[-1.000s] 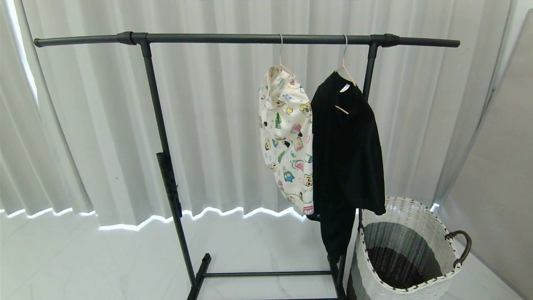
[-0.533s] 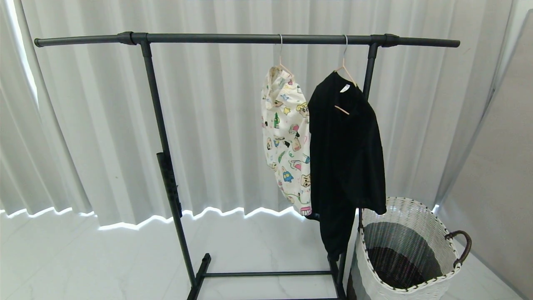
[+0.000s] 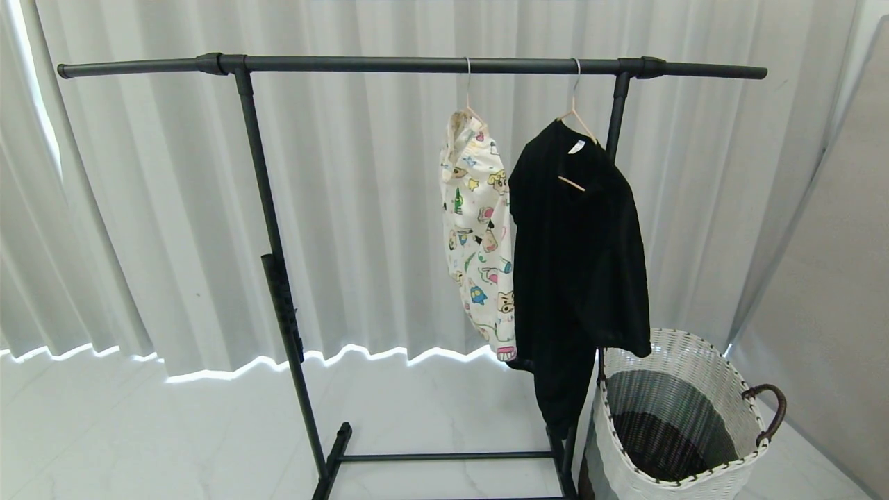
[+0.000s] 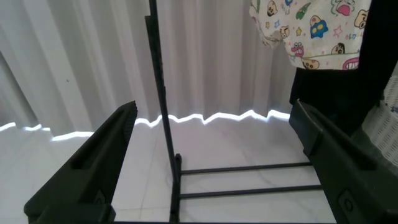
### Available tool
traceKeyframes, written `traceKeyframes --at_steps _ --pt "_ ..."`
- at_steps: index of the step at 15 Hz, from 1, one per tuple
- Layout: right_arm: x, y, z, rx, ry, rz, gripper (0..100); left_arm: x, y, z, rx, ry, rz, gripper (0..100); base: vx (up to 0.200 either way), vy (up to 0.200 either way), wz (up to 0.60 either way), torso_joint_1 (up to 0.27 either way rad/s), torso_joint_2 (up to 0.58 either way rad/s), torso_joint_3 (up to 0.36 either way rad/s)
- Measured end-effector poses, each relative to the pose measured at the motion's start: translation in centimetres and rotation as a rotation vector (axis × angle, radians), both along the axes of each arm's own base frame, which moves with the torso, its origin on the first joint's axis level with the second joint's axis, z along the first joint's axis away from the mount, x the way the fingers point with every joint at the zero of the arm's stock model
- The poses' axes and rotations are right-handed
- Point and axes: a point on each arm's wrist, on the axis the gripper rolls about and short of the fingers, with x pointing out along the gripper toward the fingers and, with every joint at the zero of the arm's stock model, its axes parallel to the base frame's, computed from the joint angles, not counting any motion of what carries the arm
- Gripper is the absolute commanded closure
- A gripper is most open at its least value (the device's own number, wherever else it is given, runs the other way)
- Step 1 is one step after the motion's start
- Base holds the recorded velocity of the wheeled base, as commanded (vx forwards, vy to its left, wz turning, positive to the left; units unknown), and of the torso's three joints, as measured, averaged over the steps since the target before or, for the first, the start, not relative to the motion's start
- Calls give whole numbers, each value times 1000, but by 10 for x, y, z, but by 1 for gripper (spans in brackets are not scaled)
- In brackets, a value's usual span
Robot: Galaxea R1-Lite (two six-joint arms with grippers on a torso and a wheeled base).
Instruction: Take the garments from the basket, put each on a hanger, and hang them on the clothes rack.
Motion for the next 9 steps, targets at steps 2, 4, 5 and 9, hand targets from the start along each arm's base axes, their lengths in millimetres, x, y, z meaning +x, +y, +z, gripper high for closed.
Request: traceKeyframes --at_steps 2,4,5,9 --pt "0 0 0 14 0 -5 0 0 0 0 -1 0 0 0 0 0 0 0 0 0" --pt "0 0 -1 17 -1 -8 0 0 0 0 -1 0 0 0 0 0 0 0 0 0" --pt "0 0 0 18 -1 -9 0 0 0 0 -1 -1 0 0 0 0 0 0 0 0" --pt "0 0 -1 22 -1 -9 0 0 0 0 -1 -2 0 0 0 0 0 0 0 0"
